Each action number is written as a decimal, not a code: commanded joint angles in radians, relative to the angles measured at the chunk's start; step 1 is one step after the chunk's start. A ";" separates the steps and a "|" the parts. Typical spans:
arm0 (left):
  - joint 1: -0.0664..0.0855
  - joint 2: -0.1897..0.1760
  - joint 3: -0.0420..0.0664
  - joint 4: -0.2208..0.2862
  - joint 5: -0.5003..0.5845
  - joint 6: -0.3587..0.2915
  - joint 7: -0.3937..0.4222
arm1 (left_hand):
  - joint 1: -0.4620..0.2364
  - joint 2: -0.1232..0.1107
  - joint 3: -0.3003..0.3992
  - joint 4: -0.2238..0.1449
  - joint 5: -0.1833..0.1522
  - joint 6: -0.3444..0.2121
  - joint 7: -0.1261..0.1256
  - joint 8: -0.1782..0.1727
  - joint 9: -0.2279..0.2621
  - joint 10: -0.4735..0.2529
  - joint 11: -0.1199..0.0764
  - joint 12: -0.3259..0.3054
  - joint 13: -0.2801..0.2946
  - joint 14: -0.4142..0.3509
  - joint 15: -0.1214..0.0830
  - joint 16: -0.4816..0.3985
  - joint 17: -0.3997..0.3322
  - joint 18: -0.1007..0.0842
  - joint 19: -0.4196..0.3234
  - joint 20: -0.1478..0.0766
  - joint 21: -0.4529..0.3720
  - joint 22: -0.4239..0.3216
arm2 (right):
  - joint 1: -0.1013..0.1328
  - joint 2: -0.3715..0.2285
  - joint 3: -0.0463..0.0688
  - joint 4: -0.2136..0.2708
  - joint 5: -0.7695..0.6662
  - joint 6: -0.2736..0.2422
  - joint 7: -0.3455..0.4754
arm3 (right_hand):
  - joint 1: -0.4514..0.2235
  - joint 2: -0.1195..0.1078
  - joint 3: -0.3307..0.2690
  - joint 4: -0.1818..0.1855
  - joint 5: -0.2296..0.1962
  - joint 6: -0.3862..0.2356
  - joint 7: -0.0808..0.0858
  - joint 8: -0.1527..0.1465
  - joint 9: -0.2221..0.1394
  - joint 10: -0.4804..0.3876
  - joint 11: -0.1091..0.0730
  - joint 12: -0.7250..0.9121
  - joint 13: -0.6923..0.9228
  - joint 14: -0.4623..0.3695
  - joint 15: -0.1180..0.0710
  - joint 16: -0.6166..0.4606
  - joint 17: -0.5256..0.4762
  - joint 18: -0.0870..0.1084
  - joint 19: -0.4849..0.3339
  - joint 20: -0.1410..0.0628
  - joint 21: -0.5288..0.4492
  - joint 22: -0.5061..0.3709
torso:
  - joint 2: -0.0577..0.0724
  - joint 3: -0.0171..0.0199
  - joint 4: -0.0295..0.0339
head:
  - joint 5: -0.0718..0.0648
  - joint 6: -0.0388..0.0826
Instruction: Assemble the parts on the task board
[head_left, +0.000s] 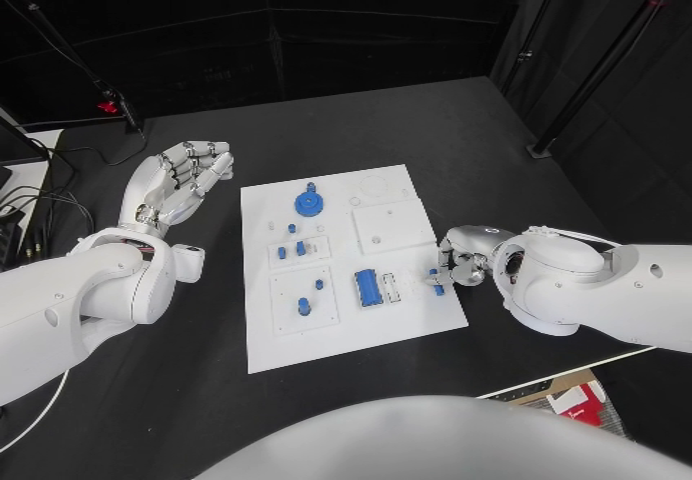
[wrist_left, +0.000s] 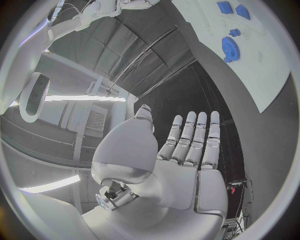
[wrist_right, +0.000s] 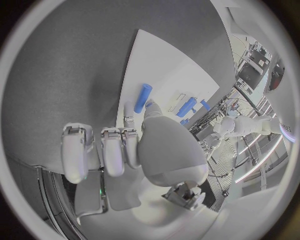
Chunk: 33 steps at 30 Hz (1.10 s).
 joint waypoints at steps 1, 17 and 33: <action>0.001 -0.001 0.001 0.002 0.001 0.005 0.005 | -0.002 0.008 -0.006 -0.001 0.003 -0.006 0.120 0.005 -0.001 -0.008 -0.001 0.003 -0.002 -0.004 -0.003 0.006 -0.001 -0.003 0.007 -0.001 0.003 -0.002 | -0.006 0.009 -0.006 -0.008 0.006 0.064 -0.021 | 0.022 -0.002 0.005 -0.005 -0.007 -0.004 0.000 -0.016 -0.046 0.104 0.001 0.000 0.263 0.102 0.004 0.002 0.263 -0.001 0.075 0.006 0.007 0.244 | -0.001 0.0004 -0.0009 | 0.000 0.000; 0.001 -0.003 0.001 0.003 0.001 0.005 0.001 | 0.002 0.011 -0.007 -0.002 0.005 -0.006 0.120 0.007 -0.001 -0.009 -0.001 0.005 -0.002 -0.005 -0.003 0.008 -0.004 -0.003 0.007 -0.001 0.003 -0.003 | -0.008 0.019 -0.006 -0.006 0.013 0.080 -0.006 | 0.168 -0.031 0.109 -0.021 -0.116 0.036 -0.002 -0.074 -0.107 0.104 0.000 0.000 0.263 0.102 -0.002 0.002 0.263 -0.003 0.079 0.000 0.014 0.247 | -0.001 0.0001 -0.0010 | 0.004 0.000; 0.001 -0.006 0.001 0.003 0.001 0.005 0.000 | 0.002 0.011 -0.007 -0.002 0.005 -0.006 0.120 0.007 -0.001 -0.009 -0.001 0.005 -0.002 -0.005 -0.003 0.008 -0.004 -0.003 0.007 -0.001 0.003 -0.003 | -0.008 0.001 -0.006 0.010 0.318 -0.146 0.182 | 0.255 -0.046 0.342 -0.067 -0.140 0.220 -0.016 -0.307 -0.217 0.104 -0.013 0.000 0.263 0.102 -0.007 0.002 0.263 -0.008 0.089 -0.006 0.033 0.254 | 0.000 0.0002 -0.0023 | 0.009 0.000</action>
